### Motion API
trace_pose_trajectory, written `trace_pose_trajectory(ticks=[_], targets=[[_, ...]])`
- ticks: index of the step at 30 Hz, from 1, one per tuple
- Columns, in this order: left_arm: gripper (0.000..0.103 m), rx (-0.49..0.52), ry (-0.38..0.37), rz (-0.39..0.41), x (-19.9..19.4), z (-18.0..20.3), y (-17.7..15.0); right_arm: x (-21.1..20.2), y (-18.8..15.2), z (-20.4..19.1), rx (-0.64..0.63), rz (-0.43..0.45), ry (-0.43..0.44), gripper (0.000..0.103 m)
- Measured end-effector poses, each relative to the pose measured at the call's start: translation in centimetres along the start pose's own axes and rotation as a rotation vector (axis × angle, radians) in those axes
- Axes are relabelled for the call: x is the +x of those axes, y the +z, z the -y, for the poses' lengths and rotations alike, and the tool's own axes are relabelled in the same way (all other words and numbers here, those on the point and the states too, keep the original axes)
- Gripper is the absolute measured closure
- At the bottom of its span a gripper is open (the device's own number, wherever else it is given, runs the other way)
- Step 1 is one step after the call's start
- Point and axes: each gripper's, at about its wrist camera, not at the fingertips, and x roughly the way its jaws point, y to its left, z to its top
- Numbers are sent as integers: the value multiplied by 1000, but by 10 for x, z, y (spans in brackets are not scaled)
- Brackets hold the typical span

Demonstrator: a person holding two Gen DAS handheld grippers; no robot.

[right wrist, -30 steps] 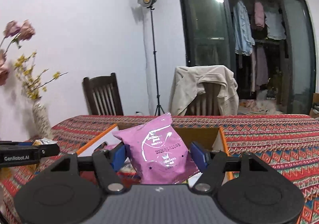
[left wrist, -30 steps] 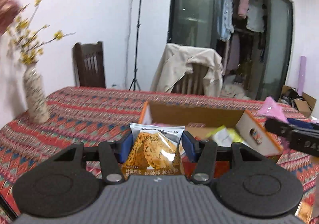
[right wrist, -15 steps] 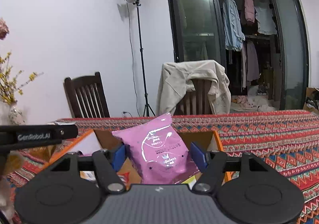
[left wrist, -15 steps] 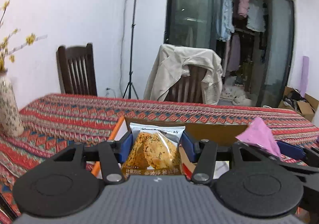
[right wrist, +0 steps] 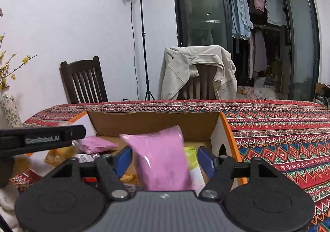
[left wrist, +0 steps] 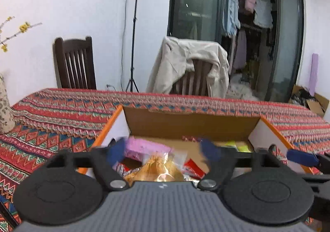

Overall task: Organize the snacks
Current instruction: 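Carry both bags over the box and open both tools to drop them, then withdraw both tools from the box back toward the remaining snacks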

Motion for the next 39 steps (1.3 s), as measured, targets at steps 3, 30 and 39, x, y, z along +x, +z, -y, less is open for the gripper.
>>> trace_pose_trajectory(ticks=[3, 30, 39], targets=[[0, -12, 6, 42, -11, -1, 2, -3, -2, 1, 10, 4, 22, 2], [0, -68, -18, -7, -102, -20, 10, -87, 15, -13, -12, 75, 17, 0], [0, -56, -17, -66, -126, -30, -17, -118, -14, -23, -44, 4, 8, 0]])
